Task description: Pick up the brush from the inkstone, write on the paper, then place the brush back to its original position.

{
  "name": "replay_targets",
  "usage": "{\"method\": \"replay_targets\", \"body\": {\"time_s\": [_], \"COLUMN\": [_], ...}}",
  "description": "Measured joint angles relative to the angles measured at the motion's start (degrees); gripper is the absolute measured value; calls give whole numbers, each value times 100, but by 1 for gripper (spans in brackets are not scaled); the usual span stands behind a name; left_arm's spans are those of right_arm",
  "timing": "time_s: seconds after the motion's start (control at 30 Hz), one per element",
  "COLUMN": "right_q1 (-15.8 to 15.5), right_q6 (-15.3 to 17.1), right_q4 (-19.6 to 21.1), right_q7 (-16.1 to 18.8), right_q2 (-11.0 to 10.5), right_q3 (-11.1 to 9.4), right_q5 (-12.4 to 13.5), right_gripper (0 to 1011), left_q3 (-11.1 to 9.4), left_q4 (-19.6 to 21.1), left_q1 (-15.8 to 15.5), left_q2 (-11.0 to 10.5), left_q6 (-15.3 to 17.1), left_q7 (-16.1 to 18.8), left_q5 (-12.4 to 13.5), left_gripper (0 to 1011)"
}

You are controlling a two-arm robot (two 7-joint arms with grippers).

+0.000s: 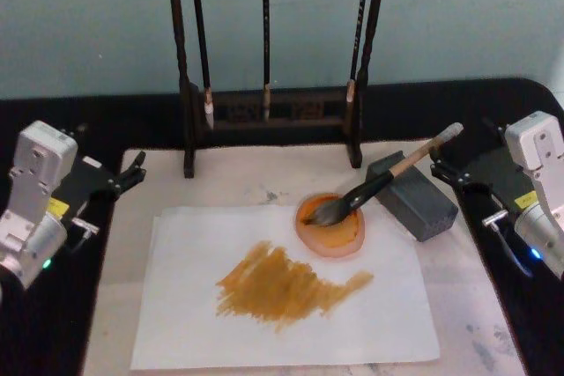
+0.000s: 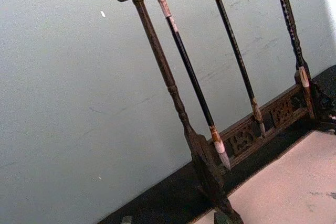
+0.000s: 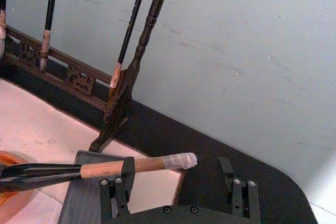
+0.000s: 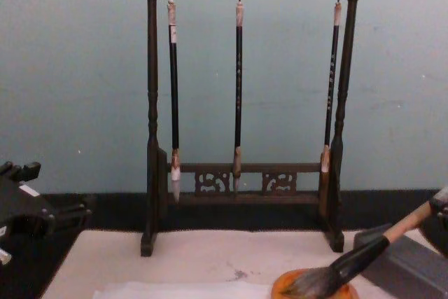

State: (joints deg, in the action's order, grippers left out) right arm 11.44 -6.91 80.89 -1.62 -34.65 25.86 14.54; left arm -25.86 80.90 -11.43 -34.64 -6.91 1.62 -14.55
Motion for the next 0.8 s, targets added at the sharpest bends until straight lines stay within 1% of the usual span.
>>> {"method": "replay_targets", "body": {"time_s": [0.8], "right_q1": [0], "right_q6": [0], "right_q4": [0], "right_q7": [0], "right_q2": [0], "right_q3": [0], "right_q5": [0], "right_gripper": [1000], "left_q3": [0], "left_q4": [0], "left_q1": [0], "left_q2": [0], "left_q6": [0], "left_q7": [0], "left_q5": [0], "left_gripper": [1009]}}
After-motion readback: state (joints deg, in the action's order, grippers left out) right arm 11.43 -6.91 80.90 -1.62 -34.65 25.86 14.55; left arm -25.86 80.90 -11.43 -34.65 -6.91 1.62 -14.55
